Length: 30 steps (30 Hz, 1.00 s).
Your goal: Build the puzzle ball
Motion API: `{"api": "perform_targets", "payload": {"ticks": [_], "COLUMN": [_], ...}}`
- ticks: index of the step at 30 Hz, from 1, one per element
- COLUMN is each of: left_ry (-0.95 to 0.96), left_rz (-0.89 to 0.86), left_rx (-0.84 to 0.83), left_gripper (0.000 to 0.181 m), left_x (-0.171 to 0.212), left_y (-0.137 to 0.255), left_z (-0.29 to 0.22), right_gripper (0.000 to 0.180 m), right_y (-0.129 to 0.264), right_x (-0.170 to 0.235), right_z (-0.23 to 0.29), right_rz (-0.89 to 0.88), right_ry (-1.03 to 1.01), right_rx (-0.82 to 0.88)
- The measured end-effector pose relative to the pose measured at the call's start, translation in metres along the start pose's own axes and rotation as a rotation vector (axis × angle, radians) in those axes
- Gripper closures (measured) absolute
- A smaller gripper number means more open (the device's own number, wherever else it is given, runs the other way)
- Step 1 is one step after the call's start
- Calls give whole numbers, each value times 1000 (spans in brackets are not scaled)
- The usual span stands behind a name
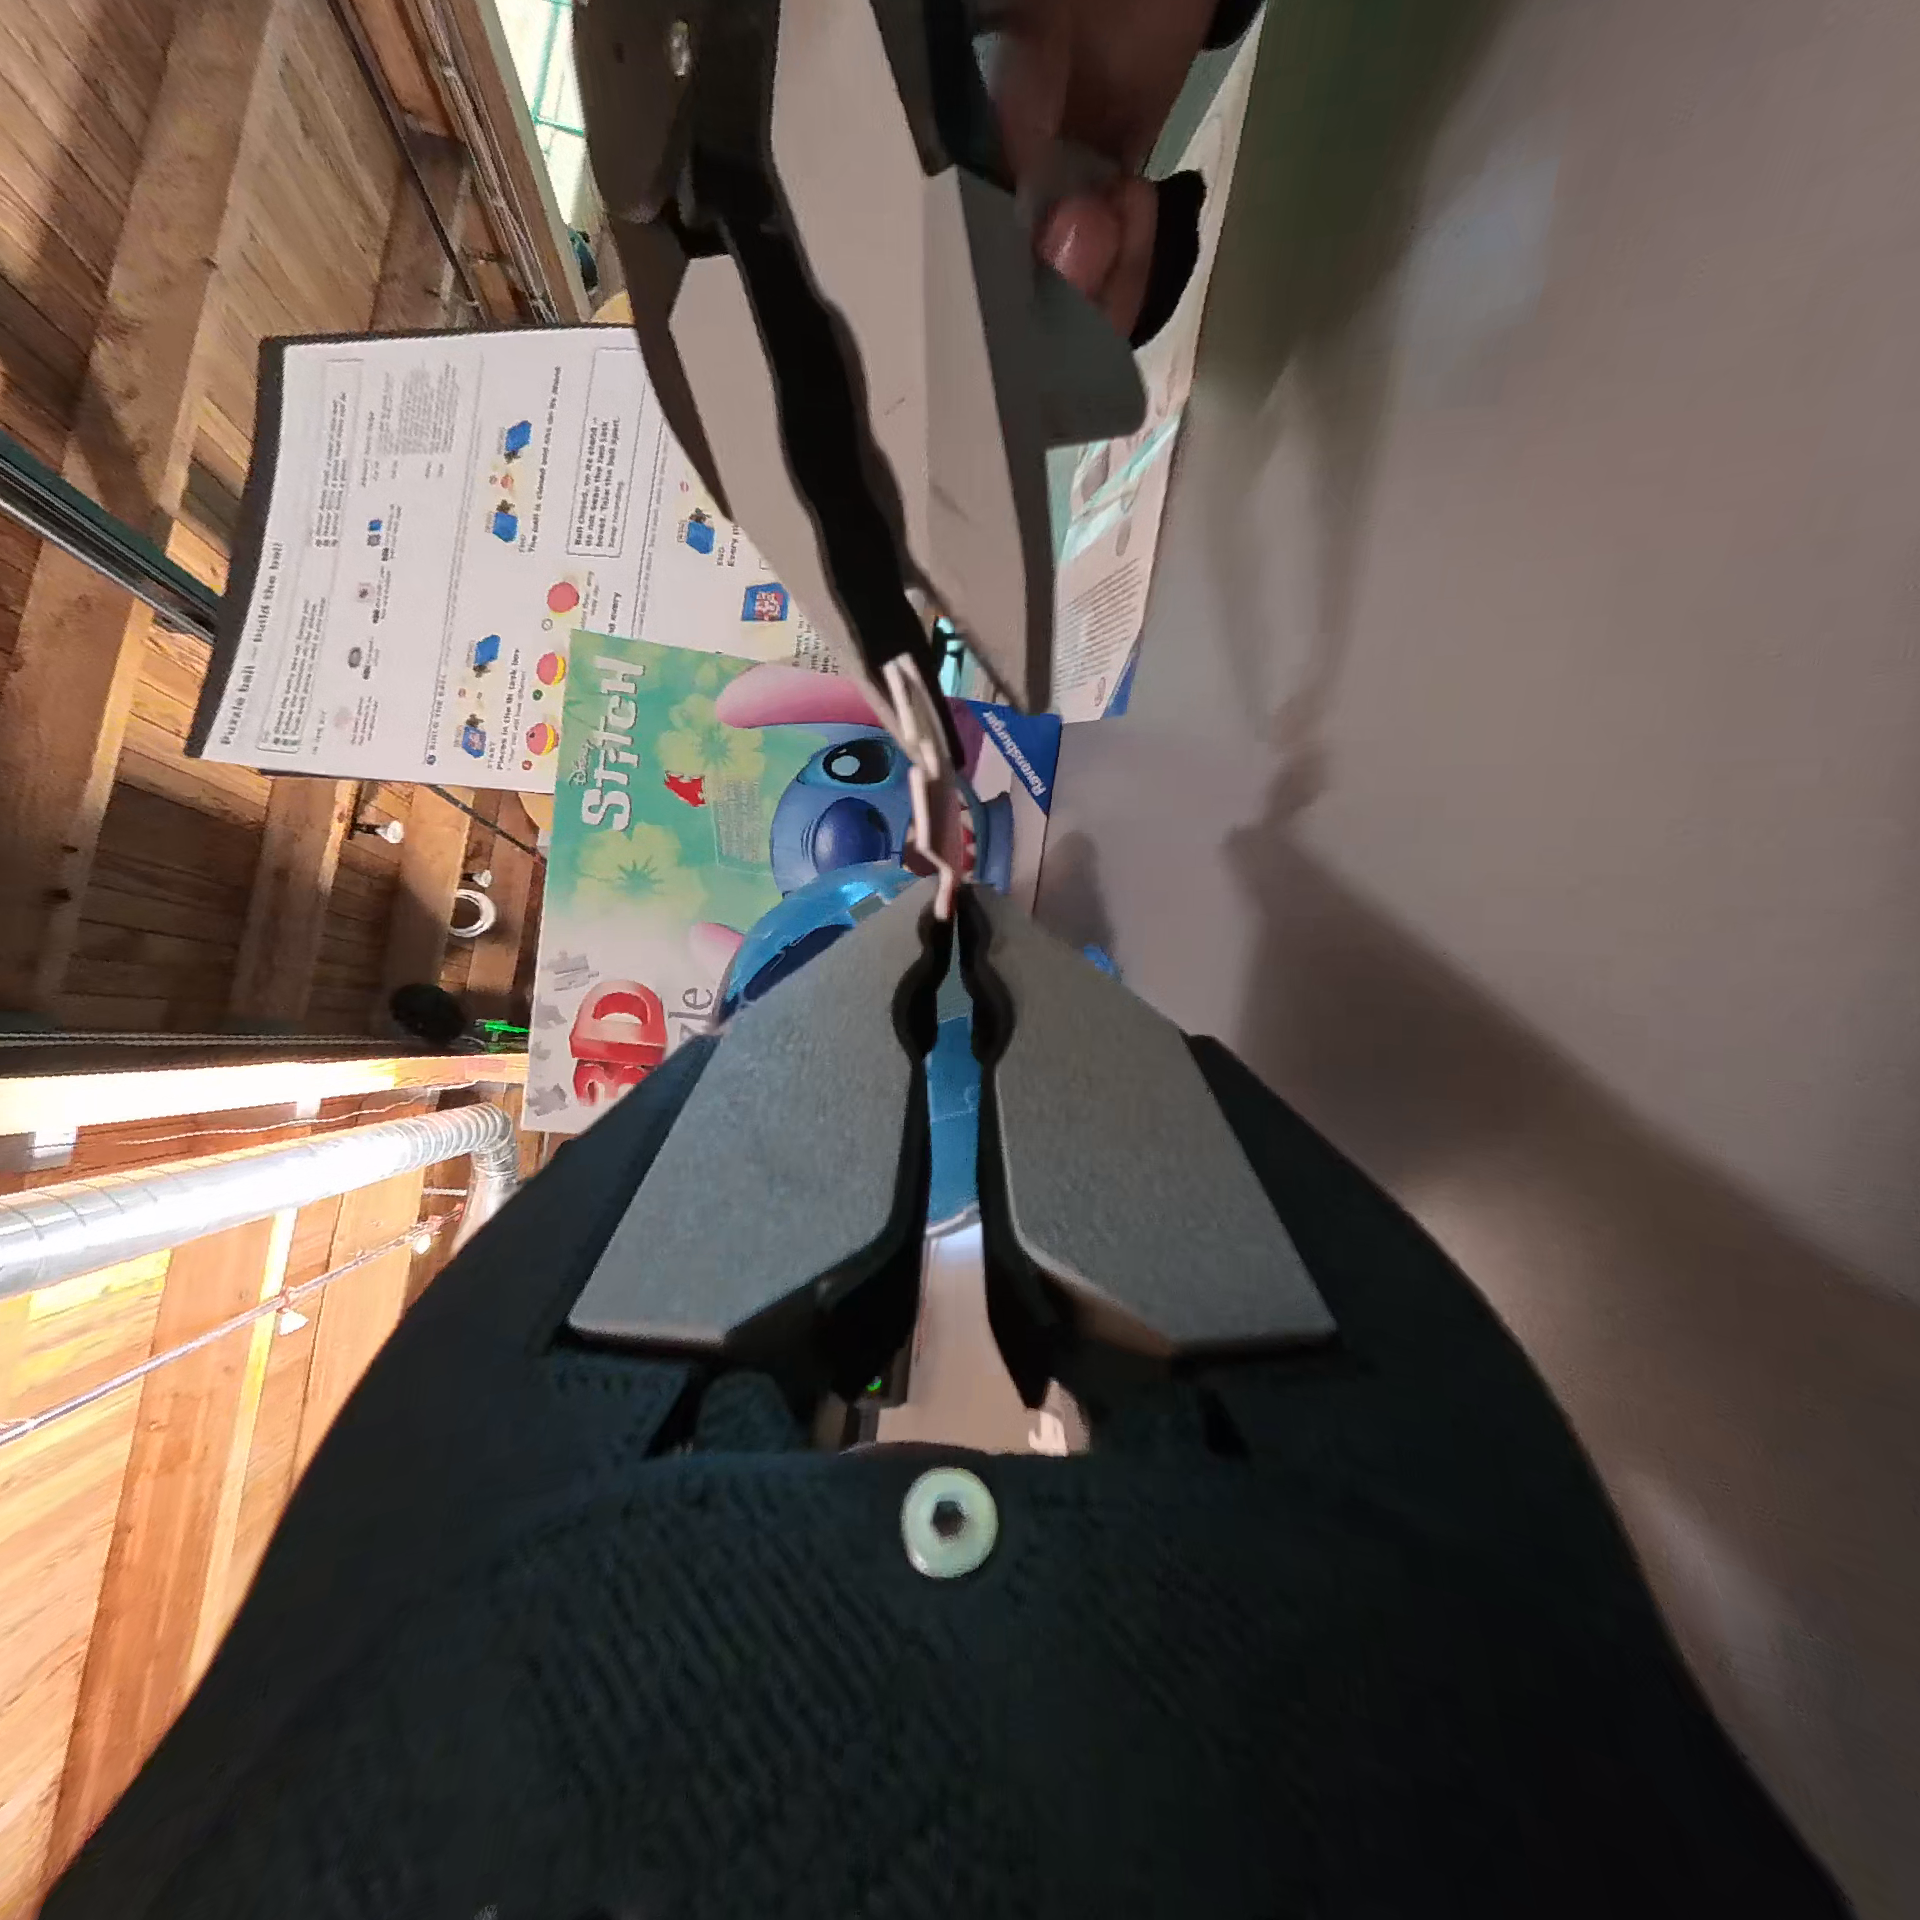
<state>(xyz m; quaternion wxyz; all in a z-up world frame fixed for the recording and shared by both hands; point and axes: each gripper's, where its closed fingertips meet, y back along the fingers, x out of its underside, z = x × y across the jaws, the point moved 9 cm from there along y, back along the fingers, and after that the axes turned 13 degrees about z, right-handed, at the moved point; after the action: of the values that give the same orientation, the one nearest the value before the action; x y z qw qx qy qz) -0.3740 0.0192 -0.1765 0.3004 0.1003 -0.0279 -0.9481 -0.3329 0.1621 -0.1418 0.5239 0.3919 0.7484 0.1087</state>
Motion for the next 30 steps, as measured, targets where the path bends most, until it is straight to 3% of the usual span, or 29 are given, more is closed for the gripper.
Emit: {"api": "perform_targets", "payload": {"ticks": [4,16,24,30], "left_ry": [-15,54,154,161], "left_rz": [5,-16,19,-8], "left_rx": [22,117,192,212], "left_gripper": [181,181,167,172], "left_x": [-2,-2,3,-2], "left_y": [-2,-4,-4,-3], "left_z": [-4,-8,-9,-11], "right_gripper": [176,179,180,180], "right_y": [1,-7,-19,-24], "right_x": [-6,-18,-3,-4], "right_z": [4,17,9,11], "right_rz": [-14,46,268,295], "right_ry": [21,130,148,140], "right_rx": [16,95,165,163]}}
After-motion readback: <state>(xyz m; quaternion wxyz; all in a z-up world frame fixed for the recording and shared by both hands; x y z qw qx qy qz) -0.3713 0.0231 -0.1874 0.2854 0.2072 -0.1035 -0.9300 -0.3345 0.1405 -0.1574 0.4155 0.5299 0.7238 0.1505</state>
